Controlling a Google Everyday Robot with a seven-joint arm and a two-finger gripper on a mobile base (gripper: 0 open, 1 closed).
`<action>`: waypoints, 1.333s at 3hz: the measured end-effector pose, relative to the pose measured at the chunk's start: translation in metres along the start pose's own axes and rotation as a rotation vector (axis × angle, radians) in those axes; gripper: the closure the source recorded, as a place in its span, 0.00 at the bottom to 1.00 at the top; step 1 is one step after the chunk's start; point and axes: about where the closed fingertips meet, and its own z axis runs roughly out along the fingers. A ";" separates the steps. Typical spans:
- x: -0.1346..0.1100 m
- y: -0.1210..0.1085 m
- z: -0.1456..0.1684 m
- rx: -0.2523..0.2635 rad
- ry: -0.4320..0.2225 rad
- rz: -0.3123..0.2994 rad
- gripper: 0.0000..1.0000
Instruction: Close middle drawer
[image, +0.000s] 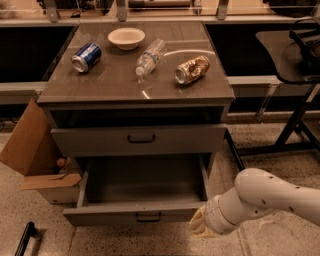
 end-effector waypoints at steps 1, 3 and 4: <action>0.022 -0.003 0.021 -0.028 0.039 0.039 1.00; 0.093 -0.018 0.075 0.000 0.127 0.120 1.00; 0.111 -0.039 0.087 0.073 0.141 0.143 1.00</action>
Offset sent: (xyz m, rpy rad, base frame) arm 0.0162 -0.0462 -0.1482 -0.1273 0.1239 -0.0953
